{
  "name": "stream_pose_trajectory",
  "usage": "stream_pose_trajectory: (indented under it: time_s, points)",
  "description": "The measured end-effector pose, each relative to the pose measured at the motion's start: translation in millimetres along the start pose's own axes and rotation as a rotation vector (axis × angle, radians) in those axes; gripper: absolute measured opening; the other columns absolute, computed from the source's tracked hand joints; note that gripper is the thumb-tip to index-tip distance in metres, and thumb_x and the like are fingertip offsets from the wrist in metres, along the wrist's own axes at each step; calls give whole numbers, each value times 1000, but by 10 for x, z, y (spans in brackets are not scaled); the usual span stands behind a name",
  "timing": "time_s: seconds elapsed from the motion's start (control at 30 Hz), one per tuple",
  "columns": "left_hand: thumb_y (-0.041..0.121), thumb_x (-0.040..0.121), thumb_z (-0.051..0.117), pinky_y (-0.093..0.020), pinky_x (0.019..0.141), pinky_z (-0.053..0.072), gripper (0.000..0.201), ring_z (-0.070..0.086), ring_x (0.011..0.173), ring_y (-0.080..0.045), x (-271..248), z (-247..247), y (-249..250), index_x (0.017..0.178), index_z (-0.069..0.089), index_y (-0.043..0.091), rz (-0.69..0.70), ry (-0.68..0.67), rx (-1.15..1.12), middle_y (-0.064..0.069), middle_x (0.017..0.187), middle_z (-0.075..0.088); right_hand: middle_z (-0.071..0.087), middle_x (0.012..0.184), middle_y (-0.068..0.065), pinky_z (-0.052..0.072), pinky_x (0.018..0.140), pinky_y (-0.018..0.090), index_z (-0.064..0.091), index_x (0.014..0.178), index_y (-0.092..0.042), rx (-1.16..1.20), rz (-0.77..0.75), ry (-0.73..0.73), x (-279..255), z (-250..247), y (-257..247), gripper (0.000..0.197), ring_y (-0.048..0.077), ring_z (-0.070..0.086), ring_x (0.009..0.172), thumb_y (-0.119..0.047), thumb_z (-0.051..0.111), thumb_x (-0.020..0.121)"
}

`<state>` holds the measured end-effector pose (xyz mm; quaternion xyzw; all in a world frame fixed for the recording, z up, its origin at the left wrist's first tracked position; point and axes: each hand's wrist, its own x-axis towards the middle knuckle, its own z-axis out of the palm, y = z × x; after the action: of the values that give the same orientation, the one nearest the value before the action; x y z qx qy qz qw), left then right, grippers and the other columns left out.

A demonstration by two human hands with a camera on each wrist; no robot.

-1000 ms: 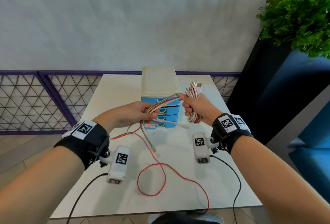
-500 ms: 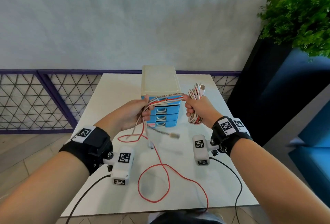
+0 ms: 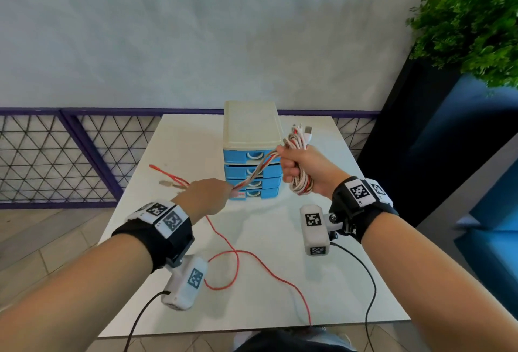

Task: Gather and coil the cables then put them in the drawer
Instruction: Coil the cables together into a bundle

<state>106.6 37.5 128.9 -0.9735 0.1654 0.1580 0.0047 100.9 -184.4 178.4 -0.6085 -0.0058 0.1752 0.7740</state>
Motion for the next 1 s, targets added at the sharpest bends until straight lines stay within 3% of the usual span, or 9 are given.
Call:
stream_pose_trajectory:
  time_s: [0.13,0.33,0.4,0.47,0.57,0.7,0.8,0.9,1.0]
  points:
    - [17,98,40,-33,68,41,25,61,93,-24,80,2,65,120,50,18,-147,-51,321,-2,97,60,41,51,-4,40,41,20,53,72,-16,61,65,-73,13,115,114,24,6,37,37,-12,56,96]
    - [31,100,34,-32,67,33,24,56,75,-24,131,250,-121,110,48,14,-47,172,140,-2,94,64,41,51,-4,40,44,21,49,78,-15,-67,37,-27,3,89,41,20,6,36,39,-15,54,97]
    - [43,97,37,-35,71,39,31,61,83,-26,158,305,-147,109,45,15,8,199,-93,-3,99,65,41,51,-4,41,44,21,49,77,-15,-71,40,-43,10,106,0,20,6,37,39,-15,54,97]
    - [46,91,53,-33,87,47,41,60,102,-14,109,270,-83,120,42,21,173,161,-560,3,114,60,41,53,-3,42,43,21,50,76,-15,-113,49,-55,26,144,-17,21,6,37,39,-14,54,97]
    - [29,83,70,-2,83,42,58,52,103,18,-21,26,88,132,40,28,326,72,-964,17,121,53,40,53,-2,42,44,21,50,72,-15,-176,79,-115,31,184,2,25,6,37,39,-15,54,97]
    - [37,90,60,-21,86,47,30,65,88,-11,-72,-165,178,102,64,10,363,11,-1046,-1,94,70,41,52,-3,45,45,22,49,74,-15,-197,101,-200,-7,179,-18,24,7,38,39,-14,52,98]
    - [52,83,60,-30,82,47,40,47,54,-13,-87,-97,152,74,53,14,369,-96,-1234,4,59,50,42,52,-4,47,48,23,49,78,-14,-193,56,-175,-33,73,-88,20,7,41,40,-14,51,98]
    - [72,75,48,-28,81,50,54,33,48,-12,-108,-60,82,72,49,18,309,-257,-1365,6,54,32,44,54,-3,47,51,24,56,73,-16,-209,19,-129,-45,-74,-115,25,8,43,43,-16,54,97]
    - [55,94,26,-31,86,47,50,34,52,-15,-165,-116,54,85,51,12,230,-421,-1555,1,59,30,47,56,-2,48,55,26,57,70,-17,-228,-20,-104,-33,-156,-77,27,9,45,46,-19,55,97]
